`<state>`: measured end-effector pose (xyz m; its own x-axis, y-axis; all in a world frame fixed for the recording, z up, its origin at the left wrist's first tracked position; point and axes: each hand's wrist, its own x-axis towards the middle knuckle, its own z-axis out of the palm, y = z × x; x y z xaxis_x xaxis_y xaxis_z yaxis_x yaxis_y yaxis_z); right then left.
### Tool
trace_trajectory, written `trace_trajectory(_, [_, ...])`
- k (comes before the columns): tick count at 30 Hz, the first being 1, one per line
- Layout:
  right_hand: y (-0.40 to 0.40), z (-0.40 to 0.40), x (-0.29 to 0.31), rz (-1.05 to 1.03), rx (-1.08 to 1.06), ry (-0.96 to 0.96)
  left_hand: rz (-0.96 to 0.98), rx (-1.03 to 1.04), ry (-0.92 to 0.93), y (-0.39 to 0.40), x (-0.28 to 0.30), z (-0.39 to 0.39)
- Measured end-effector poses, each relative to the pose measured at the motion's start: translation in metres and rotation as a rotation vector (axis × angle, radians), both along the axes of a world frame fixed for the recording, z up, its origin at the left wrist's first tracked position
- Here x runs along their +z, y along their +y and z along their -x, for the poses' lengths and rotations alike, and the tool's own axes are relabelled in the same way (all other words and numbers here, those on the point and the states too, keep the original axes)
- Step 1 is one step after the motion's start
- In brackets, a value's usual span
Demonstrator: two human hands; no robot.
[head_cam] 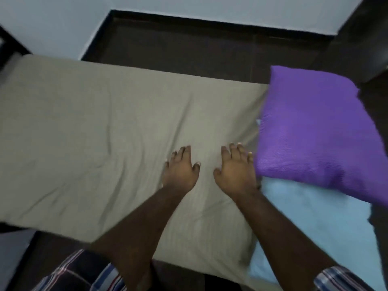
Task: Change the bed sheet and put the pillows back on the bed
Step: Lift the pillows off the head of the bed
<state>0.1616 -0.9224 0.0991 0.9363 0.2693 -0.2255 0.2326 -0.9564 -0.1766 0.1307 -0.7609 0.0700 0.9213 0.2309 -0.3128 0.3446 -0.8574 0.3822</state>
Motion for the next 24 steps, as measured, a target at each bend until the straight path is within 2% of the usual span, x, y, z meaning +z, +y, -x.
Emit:
trace_trajectory(6, [0.201,0.100,-0.002,-0.031,0.185,0.067,-0.108,0.183,0.019,0.194,0.004,0.122])
trace_trajectory(12, [0.396,0.184,0.007,-0.103,0.279,0.143,-0.106,0.310,0.045,0.386,0.015,0.225])
trace_trajectory(19, [0.564,0.224,-0.021,-0.142,0.405,0.296,-0.056,0.454,0.106,0.553,0.007,0.290])
trace_trajectory(24, [0.692,0.231,-0.052,-0.220,0.461,0.411,0.003,0.571,0.156,0.682,-0.010,0.305])
